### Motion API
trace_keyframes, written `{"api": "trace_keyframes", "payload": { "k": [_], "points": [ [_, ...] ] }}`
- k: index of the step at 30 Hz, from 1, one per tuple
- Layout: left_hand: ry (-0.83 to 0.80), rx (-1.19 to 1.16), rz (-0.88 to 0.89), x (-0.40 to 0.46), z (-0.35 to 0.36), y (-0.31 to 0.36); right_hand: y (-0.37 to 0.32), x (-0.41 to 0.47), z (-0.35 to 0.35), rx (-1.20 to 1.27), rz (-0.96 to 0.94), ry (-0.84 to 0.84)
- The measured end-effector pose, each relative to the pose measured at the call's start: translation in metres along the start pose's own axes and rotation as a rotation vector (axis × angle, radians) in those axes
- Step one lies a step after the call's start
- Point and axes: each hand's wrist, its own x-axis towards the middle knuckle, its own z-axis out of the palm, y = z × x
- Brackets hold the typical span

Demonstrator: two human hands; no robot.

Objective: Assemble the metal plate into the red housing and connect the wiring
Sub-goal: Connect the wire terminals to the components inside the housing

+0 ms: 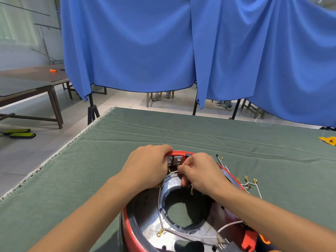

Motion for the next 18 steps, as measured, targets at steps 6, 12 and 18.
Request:
{"api": "trace_keyframes", "payload": {
  "k": [6, 12, 18],
  "points": [
    [-0.012, -0.024, -0.011, -0.0006, 0.0002, -0.0006, -0.0025, 0.0007, -0.0016, -0.014, 0.011, -0.027],
    [0.001, -0.09, -0.092, 0.0002, 0.0018, -0.001, 0.0018, 0.0008, -0.0022, -0.027, -0.016, -0.046],
    [-0.016, -0.24, -0.163, 0.0023, -0.0027, -0.0049, 0.0016, 0.0, -0.0024, -0.026, -0.052, -0.014]
  ]
}}
